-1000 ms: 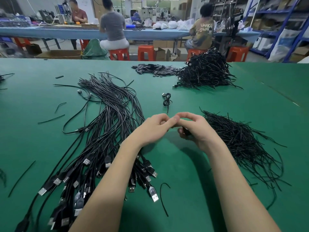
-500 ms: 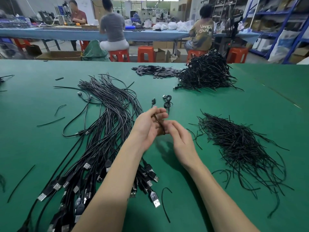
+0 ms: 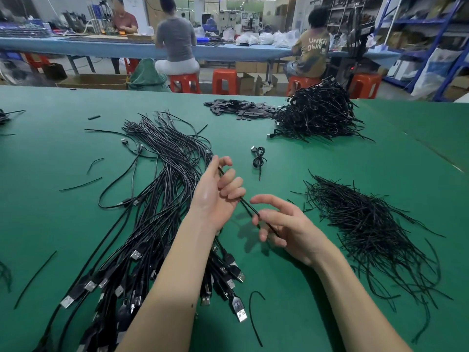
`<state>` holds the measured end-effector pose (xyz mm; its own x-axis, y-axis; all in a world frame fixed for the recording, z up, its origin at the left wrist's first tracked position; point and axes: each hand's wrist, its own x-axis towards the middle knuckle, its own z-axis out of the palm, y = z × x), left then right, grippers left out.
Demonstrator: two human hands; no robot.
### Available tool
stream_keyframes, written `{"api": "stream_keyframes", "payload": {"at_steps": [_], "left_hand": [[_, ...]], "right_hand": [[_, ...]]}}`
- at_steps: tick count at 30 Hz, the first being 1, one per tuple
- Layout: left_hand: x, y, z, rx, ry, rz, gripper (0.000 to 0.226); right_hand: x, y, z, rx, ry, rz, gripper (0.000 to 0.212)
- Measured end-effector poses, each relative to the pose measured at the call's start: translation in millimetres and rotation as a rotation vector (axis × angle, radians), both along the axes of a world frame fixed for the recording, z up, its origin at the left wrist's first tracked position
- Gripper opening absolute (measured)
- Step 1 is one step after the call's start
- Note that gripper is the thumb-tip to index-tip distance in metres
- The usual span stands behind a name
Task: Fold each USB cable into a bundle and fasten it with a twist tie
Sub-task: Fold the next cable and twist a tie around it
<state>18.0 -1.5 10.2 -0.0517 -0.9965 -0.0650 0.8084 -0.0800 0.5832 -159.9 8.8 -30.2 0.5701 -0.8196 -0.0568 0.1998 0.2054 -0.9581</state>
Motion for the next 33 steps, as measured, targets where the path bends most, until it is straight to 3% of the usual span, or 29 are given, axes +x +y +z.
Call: {"api": "stream_keyframes", "payload": {"at_steps": [4,8,13,16,18,21,24,26,29,31,33], "left_hand": [[-2.6,4.6,7.6,-0.088,0.006,-0.045,0.044],[2.6,13.6,14.9,-0.237,-0.041,-0.261,0.045],[-1.4,25.3,20.3,-0.322,-0.713,-0.547,0.050],[-10.2,16.7,16.9,-0.245,-1.140,-0.486,0.048],[-14.8,10.4,11.1,-0.226,-1.256,-0.348,0.042],[-19.7,5.6,2.9,-0.244,-1.234,-0.018,0.040],[-28.7,3.7,2.6,-0.263,-1.107,0.220,0.041],[-34.2,3.6,7.1,-0.211,-0.826,0.246,0.040],[-26.2,3.7,17.2,-0.179,-0.336,0.179,0.046],[-17.7,7.0,23.1,-0.200,-0.150,0.089,0.050],[-16.3,12.0,26.1,-0.232,-0.086,-0.031,0.054]], "right_hand": [[-13.2,0.1,9.6,-0.118,0.324,0.118,0.012],[-15.6,-5.7,14.2,-0.380,0.705,-0.278,0.022],[-19.5,-17.3,36.2,-0.653,0.802,-0.504,0.018],[-22.4,-22.1,52.0,-0.843,0.826,-0.595,0.017],[-19.9,-21.2,60.4,-0.930,0.804,-0.675,0.020],[-14.5,-15.3,72.9,-0.928,0.689,-0.719,0.022],[-8.5,-7.5,82.9,-0.656,0.437,-0.475,0.022],[-7.3,-1.8,81.4,-0.427,0.331,-0.182,0.016],[-11.7,3.8,65.5,-0.186,0.335,0.150,0.008],[-16.3,1.9,51.4,-0.044,0.366,0.179,0.017],[-19.1,-2.1,41.1,0.034,0.450,0.158,0.029]]}}
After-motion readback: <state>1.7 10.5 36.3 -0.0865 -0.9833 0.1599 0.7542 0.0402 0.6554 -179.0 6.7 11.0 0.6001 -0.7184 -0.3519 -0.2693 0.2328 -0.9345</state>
